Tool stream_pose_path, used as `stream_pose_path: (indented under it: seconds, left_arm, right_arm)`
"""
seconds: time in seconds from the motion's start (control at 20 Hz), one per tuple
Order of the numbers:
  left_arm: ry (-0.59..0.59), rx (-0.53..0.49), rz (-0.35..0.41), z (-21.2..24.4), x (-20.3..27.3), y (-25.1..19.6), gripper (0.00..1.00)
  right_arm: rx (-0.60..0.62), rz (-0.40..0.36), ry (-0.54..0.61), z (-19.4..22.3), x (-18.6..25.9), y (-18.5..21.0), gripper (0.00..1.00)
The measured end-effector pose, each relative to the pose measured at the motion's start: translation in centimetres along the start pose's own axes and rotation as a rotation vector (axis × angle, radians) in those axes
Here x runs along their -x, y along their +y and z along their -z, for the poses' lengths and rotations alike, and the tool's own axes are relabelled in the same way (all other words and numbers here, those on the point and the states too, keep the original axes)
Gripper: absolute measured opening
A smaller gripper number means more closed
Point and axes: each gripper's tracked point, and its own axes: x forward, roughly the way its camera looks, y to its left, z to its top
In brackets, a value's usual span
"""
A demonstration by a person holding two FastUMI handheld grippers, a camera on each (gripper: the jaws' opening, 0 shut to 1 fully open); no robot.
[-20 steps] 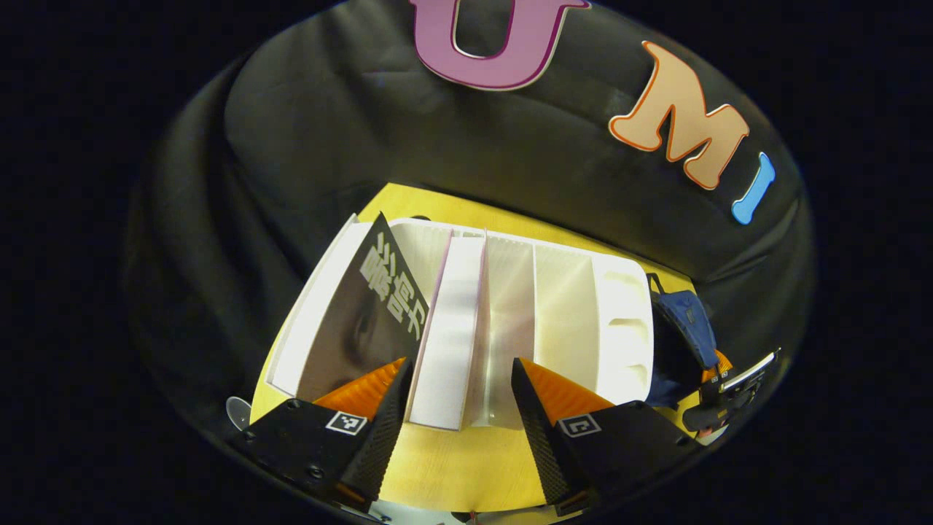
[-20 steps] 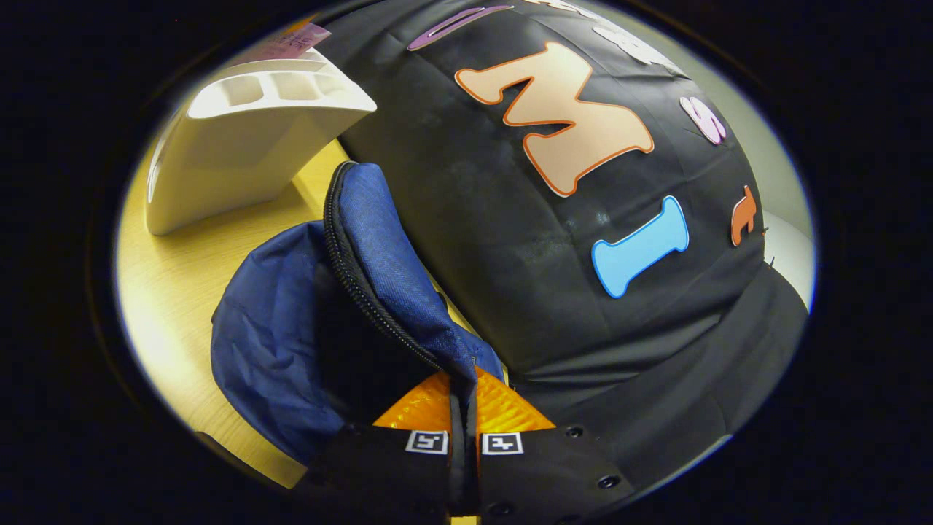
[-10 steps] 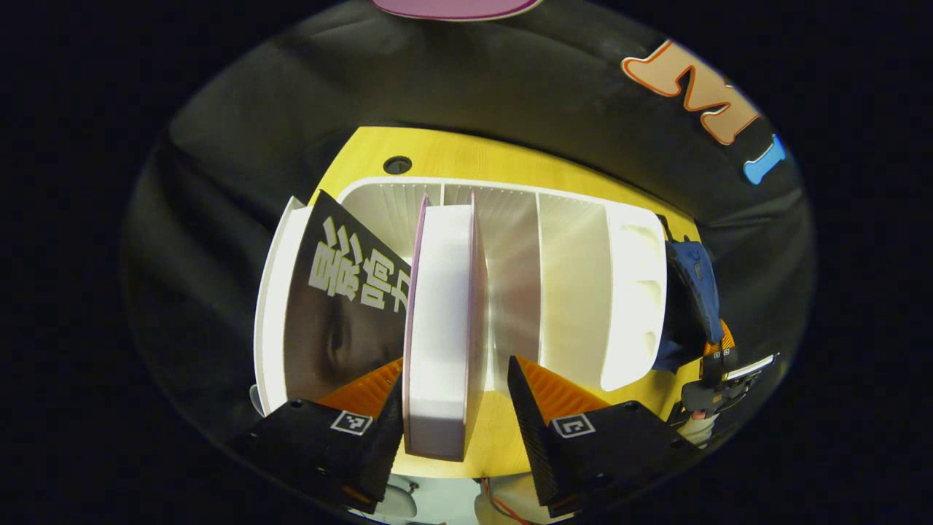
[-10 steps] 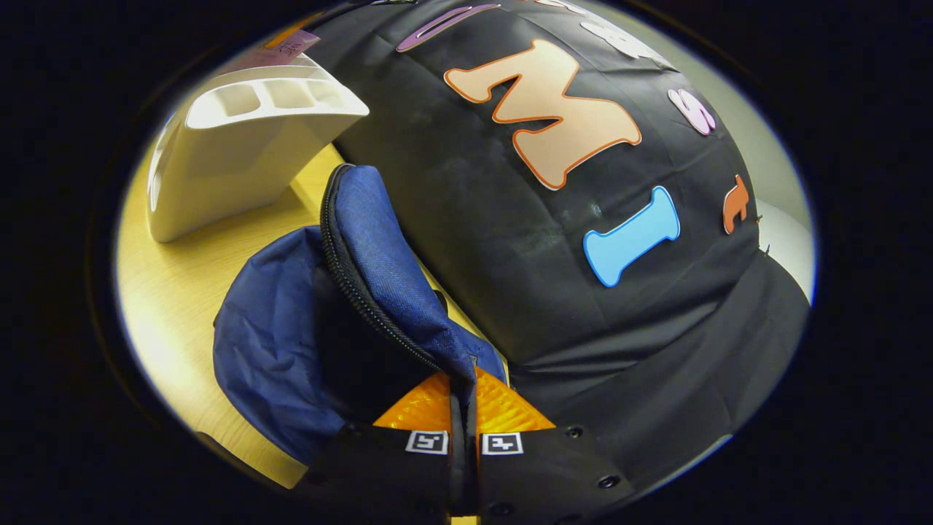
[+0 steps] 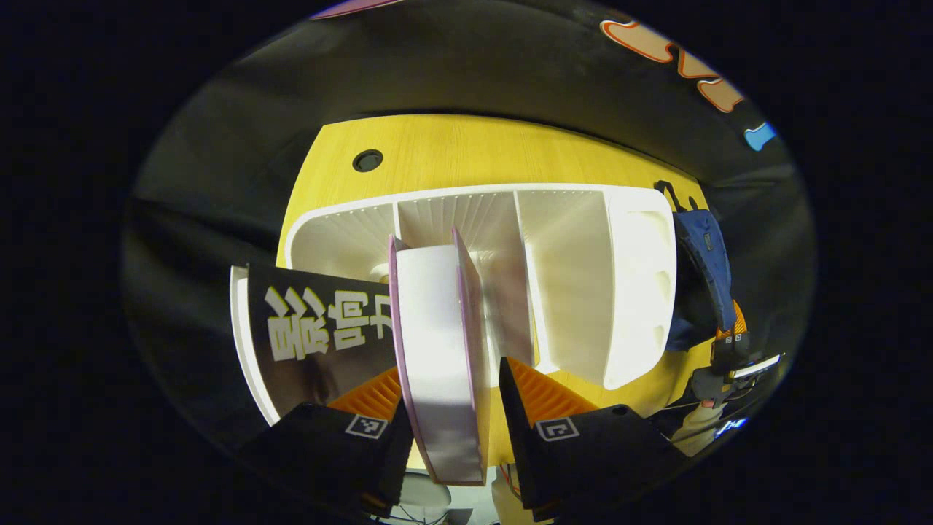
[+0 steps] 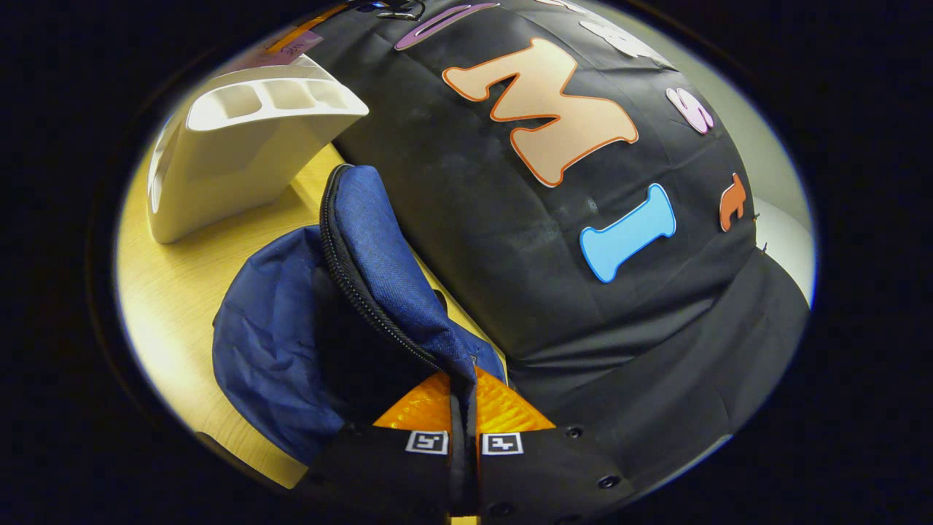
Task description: Open the schoolbag, grab two books from the bookshelf and put them into the schoolbag.
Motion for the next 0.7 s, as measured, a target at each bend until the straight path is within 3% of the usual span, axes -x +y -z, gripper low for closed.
stream_pose_path:
  seconds: [0.15,0.2,0.3,0.4,0.7]
  left_arm:
    - [0.047,0.025,0.005,0.3,-1.0,-0.5,0.59]
    - [0.058,0.033,0.002,0.3,-1.2,-0.4,0.64]
    - [0.071,0.052,-0.009,0.2,-2.0,0.0,0.55]
    - [0.102,0.079,-0.008,0.4,-2.7,0.0,0.37]
    - [0.154,0.107,-0.016,0.8,-3.5,0.0,0.41]
  right_arm:
    - [0.005,0.003,0.002,-0.1,-0.1,0.1,0.03]
    - [0.003,0.003,0.002,-0.1,-0.2,0.1,0.03]
    - [-0.004,0.007,0.003,-0.1,-0.1,0.1,0.03]
    - [0.002,0.007,0.002,0.0,-0.2,0.2,0.03]
    - [0.016,0.004,0.002,0.0,0.0,0.4,0.03]
